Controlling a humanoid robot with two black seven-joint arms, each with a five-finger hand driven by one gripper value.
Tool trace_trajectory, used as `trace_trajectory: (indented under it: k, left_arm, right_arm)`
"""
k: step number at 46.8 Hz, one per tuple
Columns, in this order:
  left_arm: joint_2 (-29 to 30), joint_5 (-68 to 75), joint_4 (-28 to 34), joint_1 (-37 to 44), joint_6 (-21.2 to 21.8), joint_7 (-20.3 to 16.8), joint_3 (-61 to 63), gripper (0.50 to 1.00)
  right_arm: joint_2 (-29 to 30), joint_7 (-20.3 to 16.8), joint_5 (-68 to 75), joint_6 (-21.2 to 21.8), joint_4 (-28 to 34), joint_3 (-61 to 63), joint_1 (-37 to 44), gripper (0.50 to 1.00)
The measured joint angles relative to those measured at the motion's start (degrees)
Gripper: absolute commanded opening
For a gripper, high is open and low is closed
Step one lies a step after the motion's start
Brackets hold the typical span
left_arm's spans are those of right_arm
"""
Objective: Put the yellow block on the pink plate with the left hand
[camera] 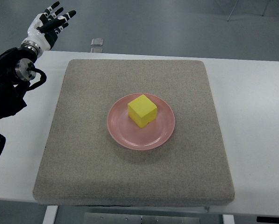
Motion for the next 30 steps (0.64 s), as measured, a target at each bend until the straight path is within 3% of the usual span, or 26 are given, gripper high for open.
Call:
trace_trajectory:
  k: [30]
  left_arm:
    - [-0.34, 0.0, -0.1, 0.21, 0.17, 0.01, 0.15, 0.964]
  right_arm:
    - [0.0, 0.0, 0.21, 0.06, 1.06, 0.52, 0.36, 0.924]
